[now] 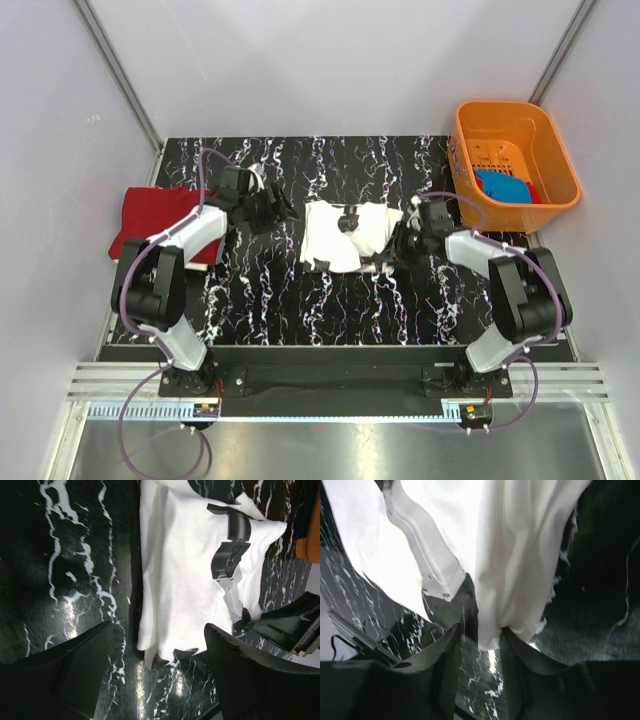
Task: Fold and stack the t-shirts
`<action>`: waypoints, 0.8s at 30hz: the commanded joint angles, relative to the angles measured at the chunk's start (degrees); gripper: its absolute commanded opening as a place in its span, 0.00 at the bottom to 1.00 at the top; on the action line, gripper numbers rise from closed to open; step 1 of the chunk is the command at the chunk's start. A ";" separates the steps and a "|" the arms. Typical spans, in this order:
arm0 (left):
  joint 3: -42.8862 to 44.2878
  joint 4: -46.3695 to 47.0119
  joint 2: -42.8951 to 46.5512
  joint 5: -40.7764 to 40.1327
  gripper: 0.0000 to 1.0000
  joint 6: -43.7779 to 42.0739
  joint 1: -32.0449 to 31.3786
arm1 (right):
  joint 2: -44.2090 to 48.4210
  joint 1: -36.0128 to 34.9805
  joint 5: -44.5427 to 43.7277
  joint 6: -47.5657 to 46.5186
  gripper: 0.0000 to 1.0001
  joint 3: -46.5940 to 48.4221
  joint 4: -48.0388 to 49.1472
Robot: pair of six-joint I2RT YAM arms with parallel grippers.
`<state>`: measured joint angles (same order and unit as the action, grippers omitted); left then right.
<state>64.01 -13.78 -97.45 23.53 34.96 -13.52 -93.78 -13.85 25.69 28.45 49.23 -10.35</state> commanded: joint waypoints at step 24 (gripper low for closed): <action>24.67 5.69 -22.78 0.90 0.61 0.90 -4.06 | -15.37 1.63 -15.85 -5.33 0.53 32.32 -9.25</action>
<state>85.06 -11.33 -118.72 22.98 35.42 -17.34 -108.03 -12.56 11.53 24.60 77.41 -18.46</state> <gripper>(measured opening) 0.613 0.534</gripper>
